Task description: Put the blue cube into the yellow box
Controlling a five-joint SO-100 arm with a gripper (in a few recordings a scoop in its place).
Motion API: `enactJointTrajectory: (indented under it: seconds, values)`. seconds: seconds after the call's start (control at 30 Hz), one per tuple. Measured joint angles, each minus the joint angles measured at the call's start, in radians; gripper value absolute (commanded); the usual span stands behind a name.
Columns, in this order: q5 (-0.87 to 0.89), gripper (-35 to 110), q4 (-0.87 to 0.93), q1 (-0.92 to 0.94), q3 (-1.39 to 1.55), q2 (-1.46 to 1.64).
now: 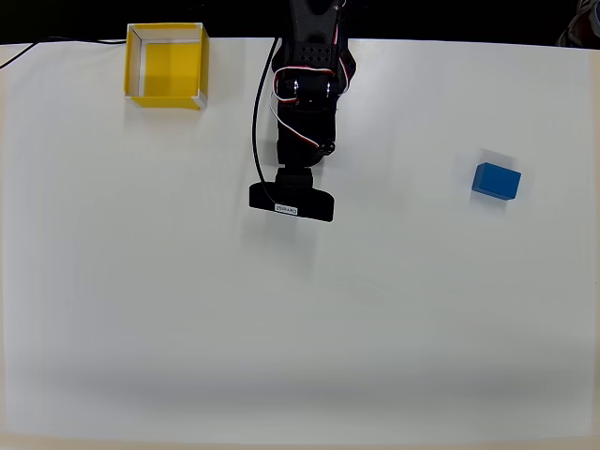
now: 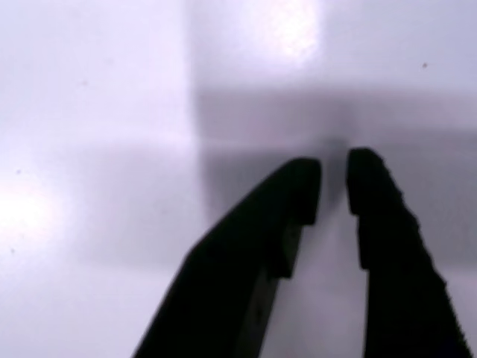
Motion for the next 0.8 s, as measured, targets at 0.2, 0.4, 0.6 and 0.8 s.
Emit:
enactJointTrajectory:
  seconds: [0.2,0.4,0.6,0.8]
  values:
    - [0.017,0,0.000,-0.017,0.000,0.000]
    - [0.012,0,0.000,-0.018,0.000,0.000]
    - [-0.071,7,-0.014,-0.025,0.000,0.000]
    - [-0.101,20,-0.114,-0.164,-0.048,-0.038]
